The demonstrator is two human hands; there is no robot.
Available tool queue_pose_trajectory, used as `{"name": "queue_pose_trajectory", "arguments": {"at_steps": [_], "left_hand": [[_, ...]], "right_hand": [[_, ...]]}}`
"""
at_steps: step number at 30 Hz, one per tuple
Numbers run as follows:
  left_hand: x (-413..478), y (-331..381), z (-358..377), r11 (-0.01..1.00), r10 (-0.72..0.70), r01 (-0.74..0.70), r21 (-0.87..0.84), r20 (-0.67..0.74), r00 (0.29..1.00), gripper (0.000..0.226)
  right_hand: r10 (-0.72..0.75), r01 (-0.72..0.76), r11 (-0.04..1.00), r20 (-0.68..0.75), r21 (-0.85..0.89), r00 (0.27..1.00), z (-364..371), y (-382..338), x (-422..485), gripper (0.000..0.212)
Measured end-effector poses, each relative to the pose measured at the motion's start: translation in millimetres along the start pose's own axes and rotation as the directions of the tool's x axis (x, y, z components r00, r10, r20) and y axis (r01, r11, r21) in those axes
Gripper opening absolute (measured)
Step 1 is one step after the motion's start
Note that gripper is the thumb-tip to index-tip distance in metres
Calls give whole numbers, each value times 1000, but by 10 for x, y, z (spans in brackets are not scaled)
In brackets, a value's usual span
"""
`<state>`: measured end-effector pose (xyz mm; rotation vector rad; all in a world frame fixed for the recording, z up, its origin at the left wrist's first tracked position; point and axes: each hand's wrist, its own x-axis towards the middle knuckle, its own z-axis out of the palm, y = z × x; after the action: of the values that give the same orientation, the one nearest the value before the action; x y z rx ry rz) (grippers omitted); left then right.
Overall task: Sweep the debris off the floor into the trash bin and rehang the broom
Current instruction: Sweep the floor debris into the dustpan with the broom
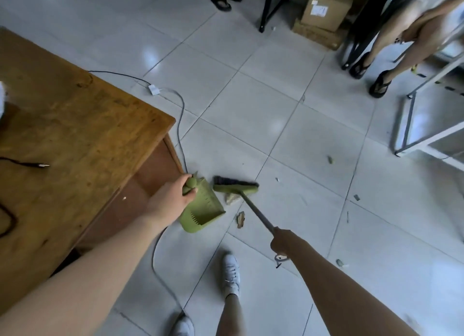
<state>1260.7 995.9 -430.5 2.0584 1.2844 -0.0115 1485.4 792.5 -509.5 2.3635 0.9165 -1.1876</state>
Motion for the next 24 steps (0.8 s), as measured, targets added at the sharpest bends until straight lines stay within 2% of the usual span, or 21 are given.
{"name": "queue_pose_trajectory", "arguments": {"at_steps": [3, 6, 9, 15, 18, 20, 24], "left_hand": [[-276, 1, 175, 999, 23, -23, -31, 10, 1000, 49], [-561, -47, 341, 999, 48, -48, 9, 15, 999, 48], [-766, 1, 444, 996, 91, -91, 20, -1, 996, 47], [-1077, 192, 598, 998, 69, -68, 8, -84, 994, 36], [-1248, 256, 659, 998, 66, -66, 2, -99, 993, 35], [-1336, 298, 695, 997, 71, -72, -1, -106, 992, 36], [-1506, 346, 813, 1000, -16, 11, -29, -179, 984, 37]], "right_hand": [[45, -45, 999, 12, 12, 999, 474, 289, -279, 45], [86, -88, 995, 52, 45, 995, 801, 505, -568, 44], [70, -72, 994, 24, 83, 997, 1015, 720, -803, 33], [46, -52, 998, -139, -42, 989, 1189, 1069, -1219, 54], [-21, 0, 995, -211, -100, 977, 1149, 1146, -1322, 49], [-71, 40, 989, -218, -142, 973, 1089, 1169, -1294, 48], [-108, 81, 982, -156, -171, 982, 989, 1158, -1119, 45]]}}
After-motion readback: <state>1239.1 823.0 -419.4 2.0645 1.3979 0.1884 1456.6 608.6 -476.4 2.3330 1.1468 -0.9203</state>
